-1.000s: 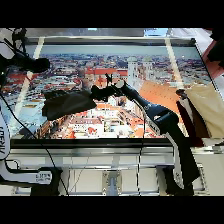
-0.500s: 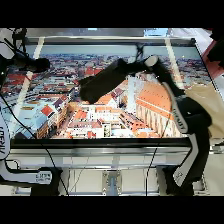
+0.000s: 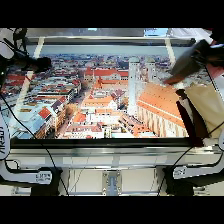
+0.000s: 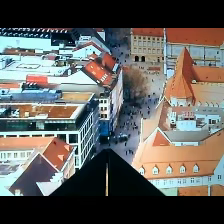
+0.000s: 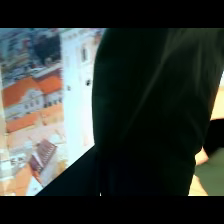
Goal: Fold the shirts.
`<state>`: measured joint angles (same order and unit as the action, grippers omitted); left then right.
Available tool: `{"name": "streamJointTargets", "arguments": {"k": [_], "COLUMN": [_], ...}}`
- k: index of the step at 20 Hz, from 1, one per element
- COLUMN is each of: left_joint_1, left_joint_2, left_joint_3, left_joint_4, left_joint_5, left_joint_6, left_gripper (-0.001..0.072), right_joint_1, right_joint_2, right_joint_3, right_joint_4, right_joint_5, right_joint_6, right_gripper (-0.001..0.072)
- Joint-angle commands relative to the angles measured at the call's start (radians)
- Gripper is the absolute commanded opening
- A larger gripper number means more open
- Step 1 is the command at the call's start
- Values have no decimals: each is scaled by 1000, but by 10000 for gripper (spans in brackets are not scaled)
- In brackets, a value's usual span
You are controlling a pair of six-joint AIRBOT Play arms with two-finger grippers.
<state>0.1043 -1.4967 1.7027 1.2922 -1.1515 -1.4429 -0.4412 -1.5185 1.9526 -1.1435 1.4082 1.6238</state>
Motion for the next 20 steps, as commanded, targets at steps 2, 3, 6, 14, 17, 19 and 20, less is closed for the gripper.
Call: {"name": "streamJointTargets", "arguments": {"k": [2,3,6,14,17,19,20], "left_joint_1": [0,0,0,0,0,0,-1], "left_joint_2": [1,1,1,1,1,1,1], "left_joint_3": [1,1,1,1,1,1,1], "left_joint_4": [-69,-69,-69,-74,-76,-93,-103], "left_joint_5": [-3,-9,-38,-101,-121,-125,-127], "left_joint_6": [0,0,0,-1,-1,-1,-2], "left_gripper": [9,9,9,10,10,10,10], "right_joint_1": [-246,-280,-350,-356,-349,-351,-351], "right_joint_2": [77,82,92,92,92,92,92], "right_joint_3": [0,0,-12,-224,-368,-467,-515], "right_joint_4": [-195,-223,-286,-494,-636,-692,-715], "right_joint_5": [350,384,423,423,426,406,384], "right_joint_6": [-64,-82,-106,-125,-126,-129,-128], "right_gripper": [27,28,27,27,28,28,29]}}
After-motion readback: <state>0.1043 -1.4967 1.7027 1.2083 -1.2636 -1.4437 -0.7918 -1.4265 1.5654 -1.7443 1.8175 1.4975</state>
